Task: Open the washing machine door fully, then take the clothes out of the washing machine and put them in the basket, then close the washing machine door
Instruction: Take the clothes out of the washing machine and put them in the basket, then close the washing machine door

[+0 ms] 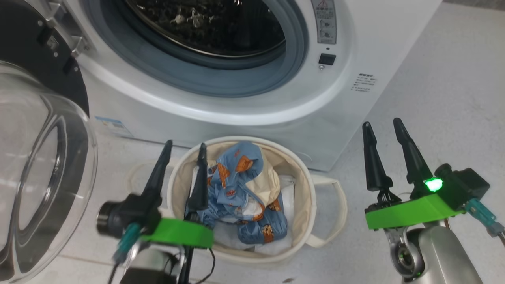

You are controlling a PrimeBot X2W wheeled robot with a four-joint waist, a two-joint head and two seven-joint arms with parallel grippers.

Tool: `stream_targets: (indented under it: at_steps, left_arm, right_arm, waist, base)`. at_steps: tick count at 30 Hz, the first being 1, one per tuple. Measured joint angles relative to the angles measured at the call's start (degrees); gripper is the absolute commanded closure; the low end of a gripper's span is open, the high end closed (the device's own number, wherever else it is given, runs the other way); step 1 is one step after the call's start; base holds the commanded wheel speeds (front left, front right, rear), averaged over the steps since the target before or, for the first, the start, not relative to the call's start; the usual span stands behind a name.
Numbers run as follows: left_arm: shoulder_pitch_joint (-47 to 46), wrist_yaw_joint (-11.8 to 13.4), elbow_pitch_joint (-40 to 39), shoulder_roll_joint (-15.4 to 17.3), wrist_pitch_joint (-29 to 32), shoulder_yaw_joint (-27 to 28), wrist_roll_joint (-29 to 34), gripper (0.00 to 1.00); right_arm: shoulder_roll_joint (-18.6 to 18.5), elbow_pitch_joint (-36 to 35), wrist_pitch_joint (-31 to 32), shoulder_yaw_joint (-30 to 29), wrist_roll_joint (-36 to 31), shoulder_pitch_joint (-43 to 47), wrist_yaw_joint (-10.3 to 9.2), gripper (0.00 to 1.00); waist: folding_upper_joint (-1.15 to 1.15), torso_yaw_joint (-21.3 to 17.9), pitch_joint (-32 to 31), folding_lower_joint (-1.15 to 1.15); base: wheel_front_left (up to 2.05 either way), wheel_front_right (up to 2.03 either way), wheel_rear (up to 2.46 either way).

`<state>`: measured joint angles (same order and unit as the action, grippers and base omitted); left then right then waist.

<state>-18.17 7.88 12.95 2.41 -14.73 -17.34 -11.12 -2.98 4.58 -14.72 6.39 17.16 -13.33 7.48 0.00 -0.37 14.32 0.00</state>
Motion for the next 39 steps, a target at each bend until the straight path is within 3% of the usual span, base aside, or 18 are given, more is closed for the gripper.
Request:
stream_targets:
  at_steps: [9,19,39]
  left_arm:
    - [9.6,-0.2,-13.5,0.0,0.0,3.9,-2.5,0.0]
    - [15.5,3.7,-10.2,0.2,0.0,5.5,1.4,0.0]
    - [16.2,3.7,-8.1,0.2,0.0,5.0,0.8,0.0]
  right_arm:
    - [0.0,-0.4,0.0,-1.0,0.3,2.9,0.0,0.0]
    - [0.0,1.4,0.0,-3.4,1.2,5.9,0.0,0.0]
    - [0.1,3.5,0.0,-3.2,1.2,8.1,0.0,0.0]
  waist:
    - [0.0,-0.3,-3.5,0.0]
    - [0.0,-1.0,-6.4,0.0]
    - [0.0,-1.7,-9.3,0.0]
  base:
    - [0.0,0.0,0.0]
    - [0.0,0.0,0.0]
    - [0.0,0.0,0.0]
